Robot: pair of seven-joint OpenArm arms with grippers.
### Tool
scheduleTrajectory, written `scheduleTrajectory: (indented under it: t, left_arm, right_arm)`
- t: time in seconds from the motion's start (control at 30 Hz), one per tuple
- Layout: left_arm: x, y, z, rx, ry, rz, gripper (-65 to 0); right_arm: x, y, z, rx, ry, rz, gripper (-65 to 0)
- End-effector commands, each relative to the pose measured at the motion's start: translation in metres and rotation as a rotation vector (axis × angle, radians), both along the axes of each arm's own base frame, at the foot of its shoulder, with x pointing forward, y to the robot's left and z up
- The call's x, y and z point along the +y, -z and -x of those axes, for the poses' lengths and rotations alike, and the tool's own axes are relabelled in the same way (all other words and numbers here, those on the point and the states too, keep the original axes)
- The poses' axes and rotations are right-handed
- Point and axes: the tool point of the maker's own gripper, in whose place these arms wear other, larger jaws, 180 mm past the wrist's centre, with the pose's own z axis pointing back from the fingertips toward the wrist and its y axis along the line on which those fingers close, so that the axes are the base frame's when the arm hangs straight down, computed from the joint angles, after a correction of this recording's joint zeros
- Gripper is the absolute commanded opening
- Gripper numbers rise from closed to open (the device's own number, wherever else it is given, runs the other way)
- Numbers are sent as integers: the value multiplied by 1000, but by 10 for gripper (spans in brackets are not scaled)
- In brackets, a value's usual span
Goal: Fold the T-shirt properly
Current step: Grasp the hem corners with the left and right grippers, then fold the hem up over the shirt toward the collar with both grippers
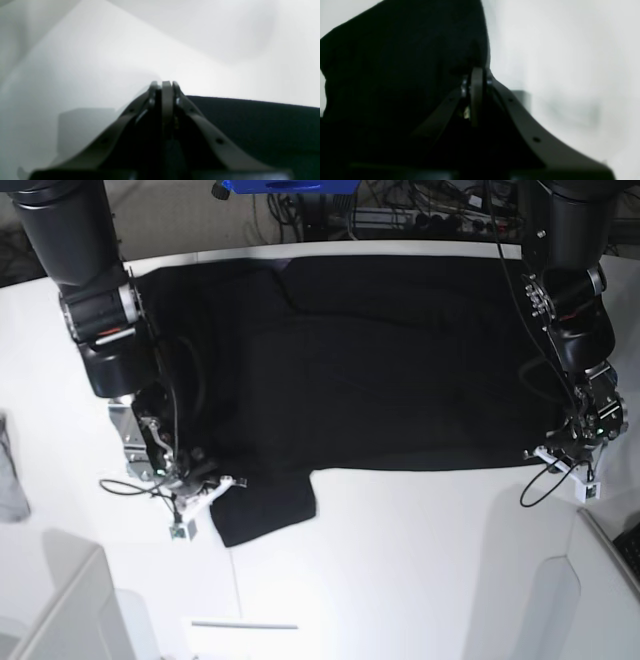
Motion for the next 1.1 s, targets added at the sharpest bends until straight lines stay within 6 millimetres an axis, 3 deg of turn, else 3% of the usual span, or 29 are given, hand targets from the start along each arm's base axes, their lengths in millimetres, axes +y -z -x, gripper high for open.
scheduleTrajectory:
  t: [0.0,0.07,0.4,0.57,0.67,0.87,1.07]
  left_arm:
    - [8,-12,-4,-1,5,-30,-650]
    - [10,-26,-8,-39,18,-68,-650]
    - [2,-47,11,-73,61,-151,-650]
    - [-11,-66,13,-169,76,-97,-650]
    - [-12,-64,24,-118,82,-96,-650]
    - [-19,-82,34,-143,116,-156,-650]
    - [-24,-80,51,-106,138,-181,-650]
  right_arm:
    - [-5,-23,-17,-57,5,-2,-650]
    - [-4,-27,-16,-77,-3,-4,-650]
    - [-15,-57,-16,-178,38,29,-650]
    - [-14,-63,-5,-188,35,30,-650]
    - [-26,-62,2,-183,72,14,-650]
    - [-31,-63,20,-192,104,-29,-650]
    - [-39,-67,38,-184,134,-63,-650]
